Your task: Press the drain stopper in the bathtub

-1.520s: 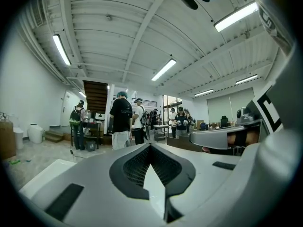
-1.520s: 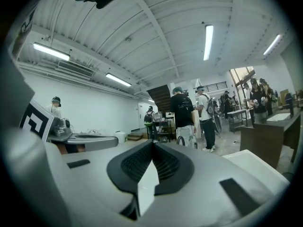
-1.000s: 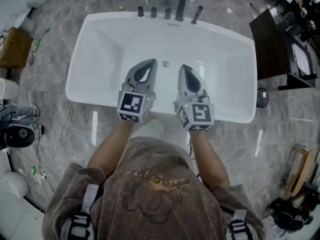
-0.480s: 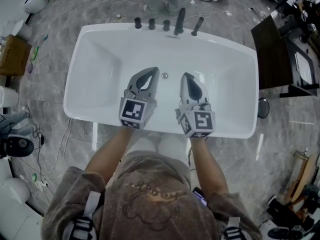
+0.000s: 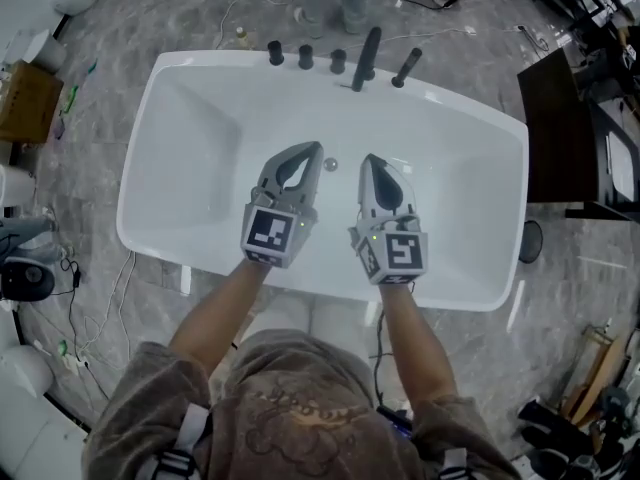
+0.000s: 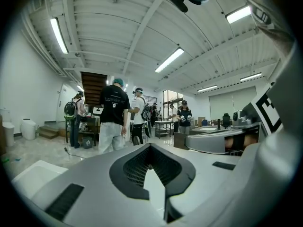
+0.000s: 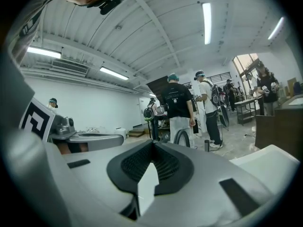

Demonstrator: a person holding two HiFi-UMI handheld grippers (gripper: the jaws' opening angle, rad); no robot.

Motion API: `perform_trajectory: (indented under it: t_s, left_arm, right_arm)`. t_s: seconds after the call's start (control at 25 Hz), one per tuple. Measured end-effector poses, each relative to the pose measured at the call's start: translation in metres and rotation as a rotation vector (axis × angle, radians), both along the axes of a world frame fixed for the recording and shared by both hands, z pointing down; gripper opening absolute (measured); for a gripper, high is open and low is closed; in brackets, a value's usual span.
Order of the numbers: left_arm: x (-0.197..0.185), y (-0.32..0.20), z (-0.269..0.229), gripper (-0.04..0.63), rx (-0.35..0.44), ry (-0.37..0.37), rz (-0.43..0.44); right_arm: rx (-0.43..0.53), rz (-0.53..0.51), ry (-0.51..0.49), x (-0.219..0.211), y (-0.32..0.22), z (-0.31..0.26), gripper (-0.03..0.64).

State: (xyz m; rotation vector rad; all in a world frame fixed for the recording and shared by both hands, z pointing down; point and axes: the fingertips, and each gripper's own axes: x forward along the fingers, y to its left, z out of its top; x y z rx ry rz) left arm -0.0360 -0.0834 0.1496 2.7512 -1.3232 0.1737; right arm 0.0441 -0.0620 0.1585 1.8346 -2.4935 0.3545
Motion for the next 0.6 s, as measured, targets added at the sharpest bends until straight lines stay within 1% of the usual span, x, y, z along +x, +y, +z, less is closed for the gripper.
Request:
perform_trajectory:
  t_s: [0.28, 0.6]
  left_arm:
    - [0.007, -0.037, 0.058, 0.000, -0.017, -0.008, -0.021]
    - [0.016, -0.060, 0.123, 0.000, -0.018, -0.026, -0.021]
  right_arm:
    - [-0.017, -0.030, 0.015, 0.009, -0.037, 0.057, 0.003]
    - [-0.010, -0.041, -0.002, 0.014, -0.066, 0.122, 0.003]
